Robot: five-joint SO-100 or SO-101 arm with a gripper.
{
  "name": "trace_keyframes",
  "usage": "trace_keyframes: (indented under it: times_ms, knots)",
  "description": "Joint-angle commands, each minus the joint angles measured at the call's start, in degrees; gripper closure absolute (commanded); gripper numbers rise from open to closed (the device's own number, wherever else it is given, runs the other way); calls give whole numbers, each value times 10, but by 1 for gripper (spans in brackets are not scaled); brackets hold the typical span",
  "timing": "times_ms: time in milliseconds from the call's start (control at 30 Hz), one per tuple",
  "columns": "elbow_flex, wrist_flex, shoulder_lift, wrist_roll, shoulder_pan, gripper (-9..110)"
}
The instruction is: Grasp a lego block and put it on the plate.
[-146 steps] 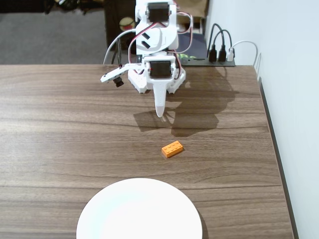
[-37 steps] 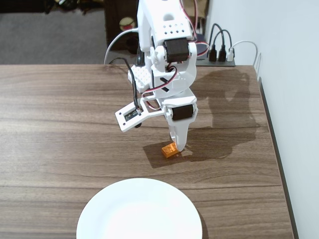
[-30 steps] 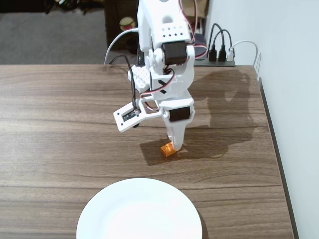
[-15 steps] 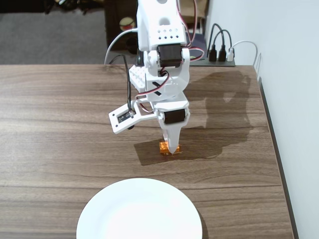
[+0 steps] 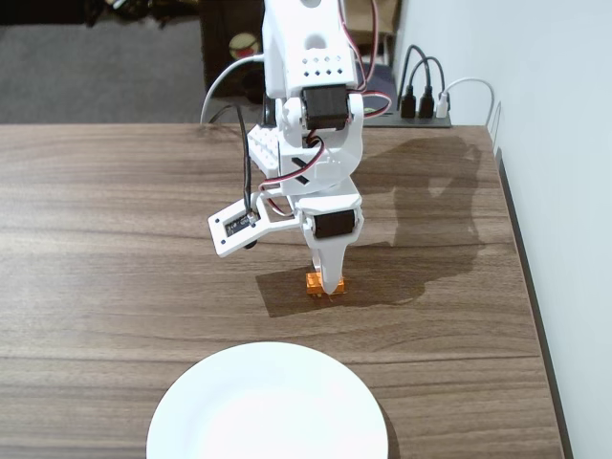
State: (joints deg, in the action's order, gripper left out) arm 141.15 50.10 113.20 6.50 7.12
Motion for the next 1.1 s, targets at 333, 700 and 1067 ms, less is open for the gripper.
trace_keyframes:
  times_ms: [333,700,1067]
  knots:
    - [-3,-2,2,1,-5,98]
    - [-24,-3,61,2,-25,98]
    - [-132,-34,120,2,-89,98]
